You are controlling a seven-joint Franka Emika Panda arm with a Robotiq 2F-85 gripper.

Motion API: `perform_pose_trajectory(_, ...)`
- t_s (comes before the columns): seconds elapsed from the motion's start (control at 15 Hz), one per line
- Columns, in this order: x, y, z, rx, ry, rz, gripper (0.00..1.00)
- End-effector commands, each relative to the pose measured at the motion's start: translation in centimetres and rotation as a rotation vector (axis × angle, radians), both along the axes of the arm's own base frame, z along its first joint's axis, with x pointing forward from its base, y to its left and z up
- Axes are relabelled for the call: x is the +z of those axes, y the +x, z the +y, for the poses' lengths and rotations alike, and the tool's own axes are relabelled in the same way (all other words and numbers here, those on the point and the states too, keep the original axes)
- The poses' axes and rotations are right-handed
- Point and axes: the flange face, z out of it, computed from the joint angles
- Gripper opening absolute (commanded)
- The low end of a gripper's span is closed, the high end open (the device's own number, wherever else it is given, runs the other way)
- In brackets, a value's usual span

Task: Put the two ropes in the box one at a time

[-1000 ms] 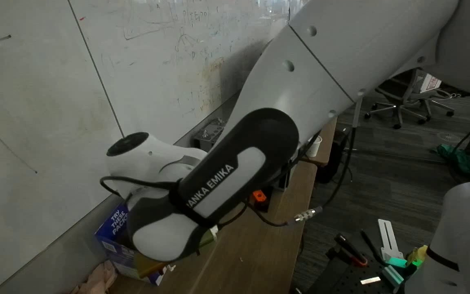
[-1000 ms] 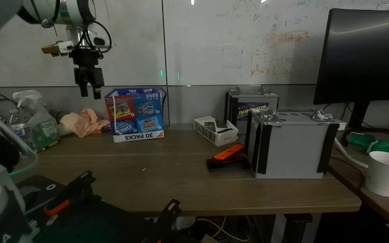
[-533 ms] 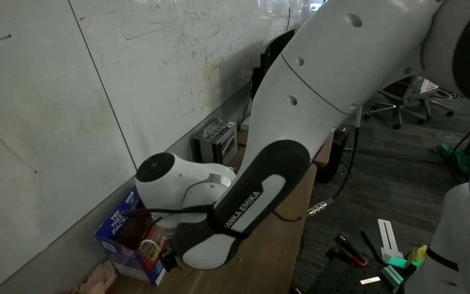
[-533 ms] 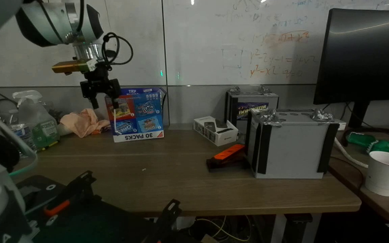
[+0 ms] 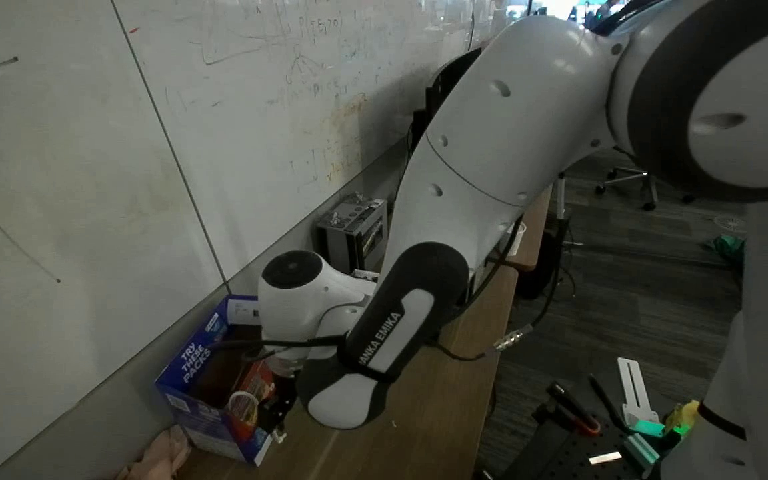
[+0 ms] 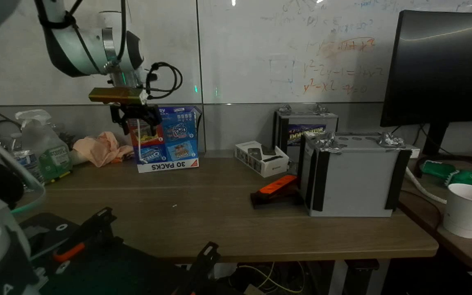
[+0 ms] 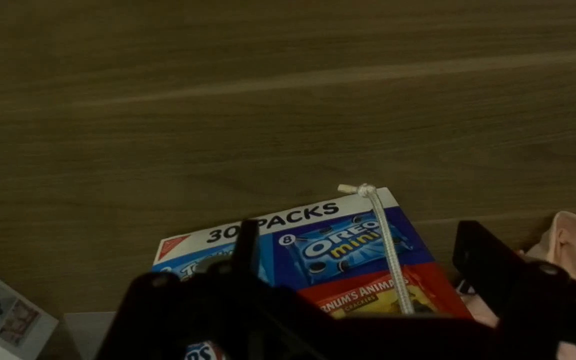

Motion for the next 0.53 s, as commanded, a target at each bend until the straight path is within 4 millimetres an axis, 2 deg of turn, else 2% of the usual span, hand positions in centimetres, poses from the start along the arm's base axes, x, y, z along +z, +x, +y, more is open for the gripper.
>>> perform_pose_trajectory(0.0, -0.7, 1.6, 0.3, 0.090, 0.087, -0.038, 1.00)
perform_pose_trajectory(0.47, -2.9, 2.8, 1.1, 0.219, 0.121, -0.037, 1.00)
